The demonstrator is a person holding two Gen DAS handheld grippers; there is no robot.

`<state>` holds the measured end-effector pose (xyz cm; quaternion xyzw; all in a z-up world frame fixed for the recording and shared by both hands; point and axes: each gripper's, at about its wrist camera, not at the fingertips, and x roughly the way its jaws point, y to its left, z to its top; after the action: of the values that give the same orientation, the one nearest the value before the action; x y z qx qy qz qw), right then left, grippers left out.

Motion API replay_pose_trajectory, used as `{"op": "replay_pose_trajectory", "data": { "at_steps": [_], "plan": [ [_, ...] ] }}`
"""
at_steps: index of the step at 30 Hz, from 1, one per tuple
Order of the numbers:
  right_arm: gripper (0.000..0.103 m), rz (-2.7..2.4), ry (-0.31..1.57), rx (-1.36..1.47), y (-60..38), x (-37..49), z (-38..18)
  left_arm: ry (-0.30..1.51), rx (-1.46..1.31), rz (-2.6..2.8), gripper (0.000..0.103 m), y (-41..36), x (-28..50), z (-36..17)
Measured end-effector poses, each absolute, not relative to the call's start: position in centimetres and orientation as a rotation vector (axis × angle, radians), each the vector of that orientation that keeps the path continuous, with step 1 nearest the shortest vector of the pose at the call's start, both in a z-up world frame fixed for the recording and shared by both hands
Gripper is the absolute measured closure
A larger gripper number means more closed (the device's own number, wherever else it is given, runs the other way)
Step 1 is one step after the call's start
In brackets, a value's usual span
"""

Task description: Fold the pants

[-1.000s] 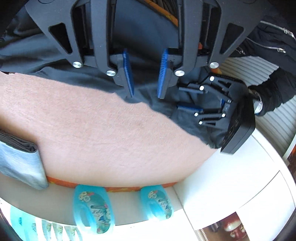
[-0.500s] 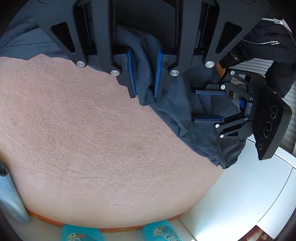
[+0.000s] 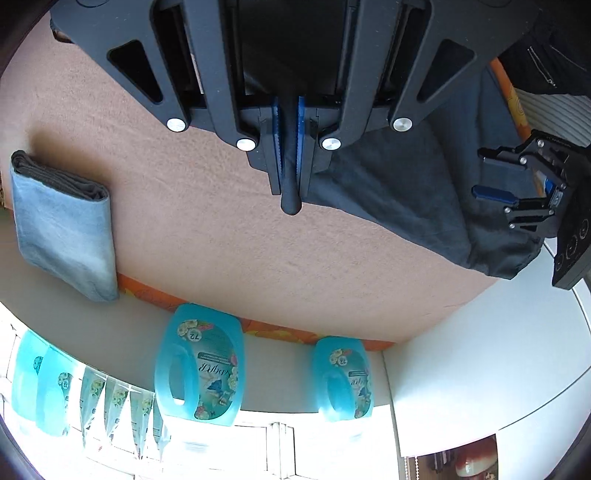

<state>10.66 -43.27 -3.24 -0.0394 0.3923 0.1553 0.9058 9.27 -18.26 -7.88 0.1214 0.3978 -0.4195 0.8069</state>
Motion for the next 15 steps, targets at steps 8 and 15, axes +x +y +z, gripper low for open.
{"op": "replay_pose_trajectory", "data": {
  "at_steps": [8,15],
  "plan": [
    [0.096,0.238,0.868,-0.102,-44.6,18.4,-6.4,0.909,0.265,-0.877,0.062,-19.1,10.6,-9.7],
    [0.096,0.170,0.874,0.041,-48.6,18.7,-5.2,0.926,0.248,-0.838,0.062,-18.3,11.1,-10.0]
  ]
}}
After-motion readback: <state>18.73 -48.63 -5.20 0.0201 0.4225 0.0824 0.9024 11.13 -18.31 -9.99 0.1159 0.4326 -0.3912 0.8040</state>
